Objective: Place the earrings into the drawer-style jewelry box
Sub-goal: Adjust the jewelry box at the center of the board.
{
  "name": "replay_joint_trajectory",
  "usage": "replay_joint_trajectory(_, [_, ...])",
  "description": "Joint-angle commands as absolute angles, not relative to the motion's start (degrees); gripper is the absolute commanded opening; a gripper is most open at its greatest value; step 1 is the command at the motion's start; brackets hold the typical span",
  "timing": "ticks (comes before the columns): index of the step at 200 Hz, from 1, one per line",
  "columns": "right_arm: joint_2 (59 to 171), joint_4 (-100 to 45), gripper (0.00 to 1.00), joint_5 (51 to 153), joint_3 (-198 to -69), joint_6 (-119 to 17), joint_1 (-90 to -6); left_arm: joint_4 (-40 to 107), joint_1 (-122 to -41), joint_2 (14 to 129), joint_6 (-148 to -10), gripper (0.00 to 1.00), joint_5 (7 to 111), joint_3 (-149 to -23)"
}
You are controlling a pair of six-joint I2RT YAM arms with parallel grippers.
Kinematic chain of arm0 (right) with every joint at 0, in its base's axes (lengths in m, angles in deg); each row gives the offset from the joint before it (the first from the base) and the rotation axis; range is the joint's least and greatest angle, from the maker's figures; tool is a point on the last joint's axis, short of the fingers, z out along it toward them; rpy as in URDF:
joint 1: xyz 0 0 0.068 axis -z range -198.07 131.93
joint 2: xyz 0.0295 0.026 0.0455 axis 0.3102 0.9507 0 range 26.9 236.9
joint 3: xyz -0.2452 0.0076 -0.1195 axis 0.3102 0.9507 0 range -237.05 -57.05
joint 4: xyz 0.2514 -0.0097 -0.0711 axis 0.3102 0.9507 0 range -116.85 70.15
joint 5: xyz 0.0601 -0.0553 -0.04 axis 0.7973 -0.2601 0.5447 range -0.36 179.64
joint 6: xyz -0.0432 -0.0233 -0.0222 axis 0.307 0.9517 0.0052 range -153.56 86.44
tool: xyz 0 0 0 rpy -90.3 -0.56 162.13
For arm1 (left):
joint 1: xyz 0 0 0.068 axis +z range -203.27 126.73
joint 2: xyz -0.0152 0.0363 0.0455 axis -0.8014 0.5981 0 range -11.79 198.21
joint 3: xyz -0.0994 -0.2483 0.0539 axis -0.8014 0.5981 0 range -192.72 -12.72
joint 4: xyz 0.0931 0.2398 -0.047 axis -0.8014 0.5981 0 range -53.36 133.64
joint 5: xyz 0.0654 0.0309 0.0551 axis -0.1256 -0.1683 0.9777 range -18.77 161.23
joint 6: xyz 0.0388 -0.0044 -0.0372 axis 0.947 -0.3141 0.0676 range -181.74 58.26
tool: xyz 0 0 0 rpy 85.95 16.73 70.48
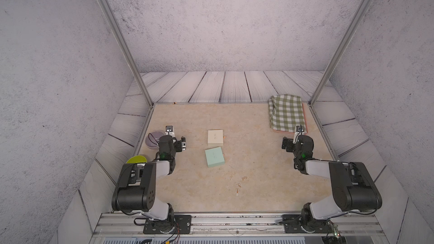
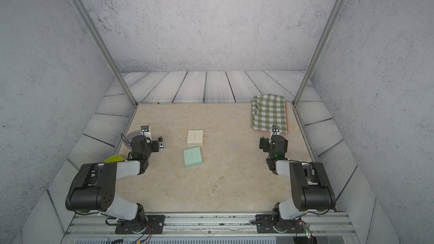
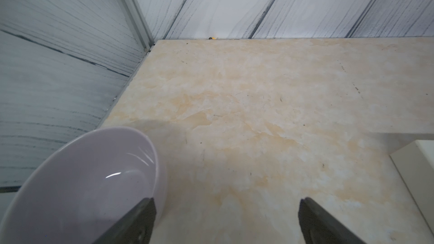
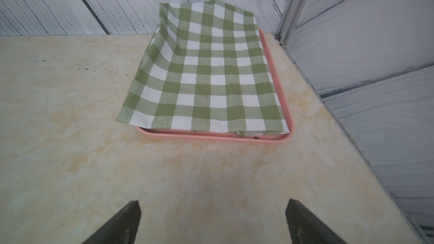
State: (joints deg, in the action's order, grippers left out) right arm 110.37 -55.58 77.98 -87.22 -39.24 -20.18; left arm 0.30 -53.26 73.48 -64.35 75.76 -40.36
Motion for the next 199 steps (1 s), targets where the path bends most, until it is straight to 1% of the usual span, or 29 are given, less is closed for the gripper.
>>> replay_joint_trajectory(1, [103.0,-33.4,0.99,77.6,-100.5,-50.1,-20.6,16.0,-52.7,65.8,-67.4,0.98,78.3,-46.7])
replay_joint_trajectory(10, [102.2,-31.1,0.99,85.7,-103.3,-52.2,-21.4,23.4,-52.7,63.4,-69.5,0.98,75.3,-49.7])
replay_joint_trajectory(18, [102.0,-27.8,0.99,89.5,-105.9,-54.3,-23.1,27.6,-53.1,62.2,-72.6,1.0,72.0,-51.6])
replay_joint_trajectory(33, [101.8,-20.6,0.99,91.0,-109.5,-55.4,-28.4,37.5,-55.3,60.7,-79.5,0.96,69.7,-55.6])
replay_joint_trajectory(50, [100.8,-14.3,0.99,93.4,-110.0,-54.1,-34.2,48.0,-60.3,59.8,-84.5,0.96,69.7,-59.0])
replay_joint_trajectory(69, [99.6,-9.7,0.99,98.8,-108.4,-55.3,-38.6,54.8,-66.7,58.2,-88.0,0.95,68.4,-59.5])
replay_joint_trajectory(83, [99.2,-9.1,0.99,104.7,-106.1,-56.8,-41.1,56.6,-71.0,56.4,-90.5,0.95,66.0,-57.9])
replay_joint_trajectory(100, [99.7,-10.0,0.99,109.8,-104.1,-58.2,-44.1,57.3,-74.1,53.9,-93.0,0.95,63.7,-55.6])
replay_joint_trajectory(124, [103.0,-15.0,0.99,117.2,-102.2,-59.9,-47.2,59.6,-75.2,52.1,-93.8,0.96,60.7,-53.9])
replay_joint_trajectory(142, [108.8,-20.3,1.0,121.8,-102.9,-60.0,-49.0,54.7,-75.0,52.3,-94.6,0.96,61.1,-50.6])
replay_joint_trajectory(162, [116.3,-24.2,0.95,124.6,-106.6,-59.8,-50.7,51.1,-74.8,55.6,-94.9,0.97,59.9,-50.6])
replay_joint_trajectory(182, [123.1,-28.4,0.9,128.4,-110.1,-60.4,-52.0,49.8,-74.7,61.8,-94.9,0.95,57.5,-53.3])
replay_joint_trajectory(199, [127.9,-28.7,0.86,132.0,-113.2,-59.3,-53.3,50.1,-74.2,67.2,-93.6,0.95,54.3,-56.5])
